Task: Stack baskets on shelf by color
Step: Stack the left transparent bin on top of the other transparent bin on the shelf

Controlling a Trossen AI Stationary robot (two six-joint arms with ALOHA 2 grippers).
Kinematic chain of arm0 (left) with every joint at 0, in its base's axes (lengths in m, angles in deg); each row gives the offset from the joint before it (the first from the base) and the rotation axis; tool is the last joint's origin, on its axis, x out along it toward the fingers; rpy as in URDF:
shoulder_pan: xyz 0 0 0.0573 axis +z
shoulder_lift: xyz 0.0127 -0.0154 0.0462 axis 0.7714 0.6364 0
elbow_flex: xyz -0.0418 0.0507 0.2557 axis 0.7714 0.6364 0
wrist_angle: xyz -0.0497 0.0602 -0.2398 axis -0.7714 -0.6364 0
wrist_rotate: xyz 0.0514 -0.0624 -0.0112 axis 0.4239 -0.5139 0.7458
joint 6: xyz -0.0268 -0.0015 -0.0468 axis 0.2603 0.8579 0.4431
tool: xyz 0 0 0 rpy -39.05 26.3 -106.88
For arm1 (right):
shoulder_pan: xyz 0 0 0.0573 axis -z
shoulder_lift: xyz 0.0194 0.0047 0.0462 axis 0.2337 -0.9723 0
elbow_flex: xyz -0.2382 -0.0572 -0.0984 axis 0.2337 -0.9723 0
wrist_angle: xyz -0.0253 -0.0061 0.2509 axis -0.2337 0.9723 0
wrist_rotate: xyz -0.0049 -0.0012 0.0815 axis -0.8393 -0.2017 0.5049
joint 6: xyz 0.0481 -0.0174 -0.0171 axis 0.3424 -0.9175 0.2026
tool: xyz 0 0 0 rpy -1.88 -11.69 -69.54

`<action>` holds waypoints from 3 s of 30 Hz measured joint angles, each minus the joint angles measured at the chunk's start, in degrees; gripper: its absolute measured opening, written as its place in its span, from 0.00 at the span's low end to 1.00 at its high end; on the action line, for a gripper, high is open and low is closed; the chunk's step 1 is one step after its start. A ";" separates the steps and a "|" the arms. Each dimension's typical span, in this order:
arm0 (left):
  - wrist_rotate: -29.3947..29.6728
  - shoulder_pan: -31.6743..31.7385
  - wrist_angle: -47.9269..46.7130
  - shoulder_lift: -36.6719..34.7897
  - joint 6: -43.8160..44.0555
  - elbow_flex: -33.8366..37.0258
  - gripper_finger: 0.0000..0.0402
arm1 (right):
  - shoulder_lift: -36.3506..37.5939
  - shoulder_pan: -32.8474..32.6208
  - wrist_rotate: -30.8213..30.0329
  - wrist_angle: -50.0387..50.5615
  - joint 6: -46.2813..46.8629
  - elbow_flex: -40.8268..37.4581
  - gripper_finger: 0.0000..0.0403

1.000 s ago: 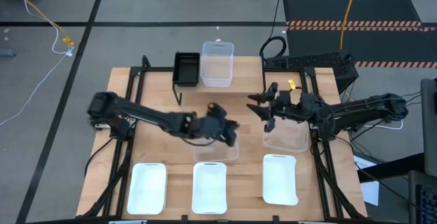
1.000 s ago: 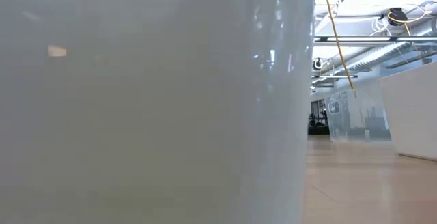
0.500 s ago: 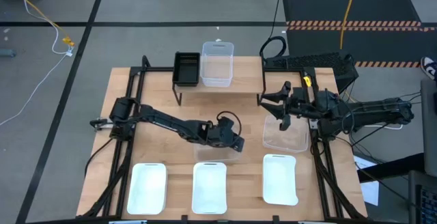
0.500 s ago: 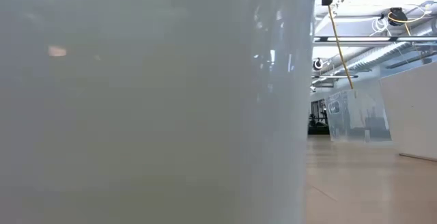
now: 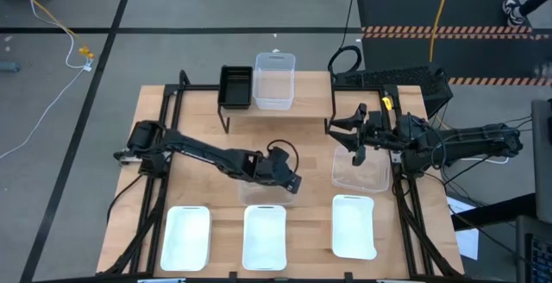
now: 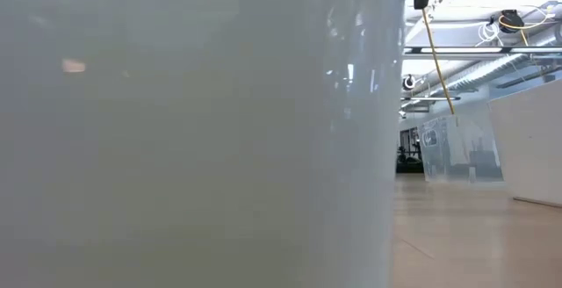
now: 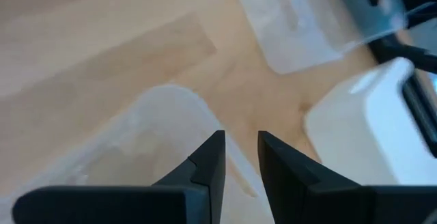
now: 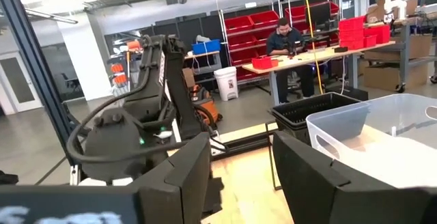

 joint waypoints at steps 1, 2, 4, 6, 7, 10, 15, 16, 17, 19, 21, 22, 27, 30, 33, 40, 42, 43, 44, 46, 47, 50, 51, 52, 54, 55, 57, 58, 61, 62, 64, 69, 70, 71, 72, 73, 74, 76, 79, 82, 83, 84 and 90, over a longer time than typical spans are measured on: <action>-0.12 -0.19 0.29 -0.04 0.16 -0.04 0.22 | 0.00 0.00 0.00 0.02 -0.02 0.00 0.38; -0.26 -0.29 0.11 -0.08 0.40 -0.09 0.22 | 0.00 0.00 0.00 0.14 -0.08 0.00 0.38; -0.39 -0.33 -0.78 -0.06 0.96 -0.05 0.22 | 0.04 0.00 0.00 0.20 -0.20 0.00 0.38; -0.37 -0.28 -0.56 -0.03 2.10 -0.04 0.22 | 0.02 0.00 0.00 0.31 -0.22 0.00 0.38; -0.33 -0.26 -0.09 -0.03 2.37 -0.04 0.22 | 0.02 0.01 0.00 0.33 -0.22 0.00 0.38; -0.74 -0.26 0.91 0.80 2.31 -0.11 0.22 | 0.04 0.00 0.00 0.33 -0.43 0.00 0.38; -1.11 -0.27 0.48 1.28 1.27 -0.07 0.22 | 0.02 0.00 0.00 0.20 -1.12 0.00 0.38; -1.21 -0.26 0.39 1.32 1.21 -0.07 0.22 | 0.04 0.01 0.00 0.02 -1.29 0.00 0.38; -1.31 -0.26 0.38 1.38 1.28 -0.07 0.22 | 0.04 0.01 0.00 -0.02 -1.31 0.00 0.39; -1.30 -0.26 0.47 1.91 1.53 -0.07 0.22 | 0.04 0.00 0.00 -0.02 -1.31 0.00 0.39; -1.34 -0.26 -0.08 2.24 1.72 -0.07 0.22 | 0.04 0.02 0.00 -0.15 -1.55 0.00 0.39; -1.33 -0.26 0.20 2.37 1.77 -0.06 0.22 | 0.04 0.02 0.00 -0.39 -1.71 0.00 0.39; -1.32 -0.26 1.37 2.98 2.01 -0.09 0.30 | 0.09 0.02 -0.02 -0.63 -1.79 0.00 0.39; -1.58 -0.22 1.56 3.57 2.26 -0.12 0.39 | 0.17 0.02 -0.02 -1.09 -2.38 0.00 0.39; -2.08 -0.04 1.85 4.12 2.47 -0.11 0.46 | 0.17 0.02 -0.02 -1.29 -2.78 0.00 0.39; -5.16 0.98 0.56 5.13 2.62 -0.26 0.43 | 0.15 0.02 -0.02 -1.65 -3.01 0.00 0.39; -6.41 1.51 -0.11 5.11 2.08 -0.26 0.37 | 0.17 0.02 -0.02 -1.67 -3.02 0.00 0.39; -6.79 1.72 -0.72 4.76 1.73 -0.25 0.33 | 0.15 0.02 -0.02 -1.68 -3.02 0.00 0.39; -7.08 1.88 -1.61 4.36 1.26 -0.24 0.29 | 0.15 0.02 -0.02 -1.67 -3.02 0.00 0.39; -7.68 2.12 -2.95 3.70 0.94 -0.15 0.20 | 0.15 0.02 -0.02 -1.64 -3.02 0.00 0.39; -7.93 2.16 -3.55 3.21 1.02 -0.15 0.16 | 0.15 0.02 -0.02 -1.61 -3.02 0.00 0.39; -7.71 2.09 -6.36 2.04 1.42 -0.11 0.05 | 0.17 0.02 -0.02 -1.53 -3.26 0.00 0.39; -7.62 1.97 -7.28 1.63 1.61 -0.09 0.03 | 0.15 0.02 -0.02 -1.35 -3.30 0.00 0.39; -7.46 1.86 -8.42 1.16 2.10 -0.09 0.02 | 0.16 0.02 -0.02 -1.32 -3.30 0.00 0.39; -7.46 1.43 -9.99 -0.19 4.16 -0.02 0.04 | 0.17 0.02 -0.01 -1.30 -3.45 0.00 0.39; -7.48 1.11 -10.32 -0.89 5.08 -0.02 0.04 | 0.17 0.02 0.00 -1.25 -3.45 0.00 0.39; -7.55 0.19 -11.41 -2.50 6.17 -0.02 0.04 | 0.22 0.02 0.00 -1.29 -3.45 0.00 0.39; -7.76 -0.24 -11.37 -3.41 6.73 -0.02 0.04 | 0.22 0.02 0.00 -1.28 -3.45 0.00 0.39; -11.09 -1.60 -11.15 -6.90 7.89 -0.02 0.01 | 0.22 0.03 0.00 -1.29 -3.45 0.00 0.39; -13.09 -1.92 -11.19 -8.41 7.89 -0.02 0.01 | 0.22 0.02 0.00 -1.29 -3.45 0.00 0.39; -18.13 -2.56 -12.46 -11.36 7.26 -0.04 0.02 | 0.22 0.02 0.00 -1.31 -3.45 0.00 0.39; -24.39 -4.49 -24.16 -19.16 6.33 -0.04 0.02 | 0.22 0.02 0.00 -1.78 -3.43 0.00 0.39; -24.58 -4.83 -26.11 -20.77 5.91 -0.04 0.01 | 0.22 0.02 0.00 -1.88 -3.43 0.00 0.39; -24.51 -5.23 -27.74 -22.29 5.33 -0.04 0.01 | 0.22 0.02 0.00 -2.14 -3.45 0.00 0.39; -24.42 -5.61 -28.79 -23.75 4.69 -0.04 0.02 | 0.22 0.02 0.00 -2.17 -3.45 0.00 0.39; -24.27 -5.94 -29.23 -25.20 4.03 -0.04 0.02 | 0.22 0.02 0.01 -2.16 -3.45 0.00 0.39; -24.17 -6.27 -29.56 -26.52 3.35 -0.04 0.03 | 0.22 0.02 0.00 -2.17 -3.45 0.00 0.39; -24.05 -6.90 -30.39 -28.84 2.62 -0.04 0.02 | 0.22 0.02 0.00 -2.19 -3.53 0.00 0.39; -27.70 -8.27 -32.71 -31.81 0.73 -0.12 0.01 | 0.22 0.02 0.00 -2.23 -4.23 0.00 0.39; -33.37 -10.28 -39.07 -34.05 0.59 -0.95 0.02 | 0.22 0.02 0.00 -2.23 -4.34 0.00 0.39; -34.89 -11.07 -41.01 -34.45 1.07 -1.39 0.02 | 0.22 0.02 0.00 -2.23 -4.55 0.00 0.39; -36.33 -11.71 -42.41 -34.79 1.40 -2.03 0.02 | 0.22 0.02 0.00 -2.23 -4.77 0.00 0.39; -34.54 -15.14 -40.53 -34.78 -6.34 -9.83 0.01 | 0.22 0.02 0.00 -2.35 -5.51 0.00 0.39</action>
